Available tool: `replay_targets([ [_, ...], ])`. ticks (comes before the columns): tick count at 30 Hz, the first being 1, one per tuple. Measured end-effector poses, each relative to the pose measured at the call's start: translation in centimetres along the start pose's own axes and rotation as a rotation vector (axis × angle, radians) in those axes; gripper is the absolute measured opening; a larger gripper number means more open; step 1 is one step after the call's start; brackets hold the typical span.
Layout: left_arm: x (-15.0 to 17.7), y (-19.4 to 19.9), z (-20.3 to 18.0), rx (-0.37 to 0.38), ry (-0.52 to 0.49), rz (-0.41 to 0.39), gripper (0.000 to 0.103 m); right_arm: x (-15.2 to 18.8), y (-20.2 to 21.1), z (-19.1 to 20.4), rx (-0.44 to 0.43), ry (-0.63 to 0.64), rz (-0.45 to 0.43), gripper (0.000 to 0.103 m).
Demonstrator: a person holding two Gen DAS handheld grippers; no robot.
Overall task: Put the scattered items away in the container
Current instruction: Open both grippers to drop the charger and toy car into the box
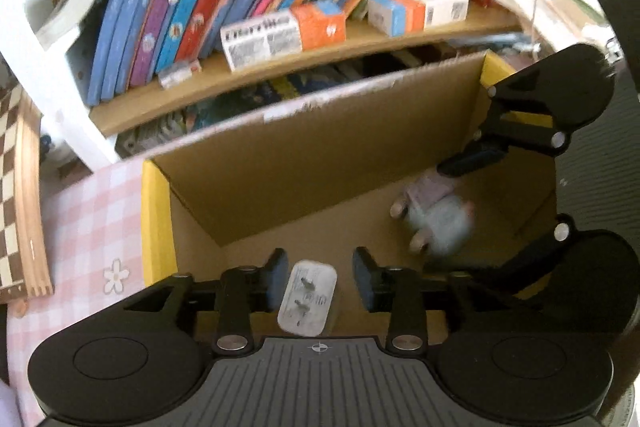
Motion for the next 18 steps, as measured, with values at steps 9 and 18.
replay_targets([
  [9,1.0,4.6,1.0,0.021,0.050,-0.178,0.061,1.7,4.6,-0.2,-0.048,-0.066,-0.173,0.079],
  [18,3.3,9.6,1.5,0.038,0.085,-0.297,0.061,3.6,9.0,0.4,-0.091,-0.135,-0.284,0.079],
])
Point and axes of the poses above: each gripper's, at about its wrist camera, not at the fingertips, and y roughly against the way its jaws point, z to its left, x to its underside, the point moved 3 cm from there along -y, roughly the way its jaws point, and after that the axes turned 14 degrees about z, right-handed, at the moved point
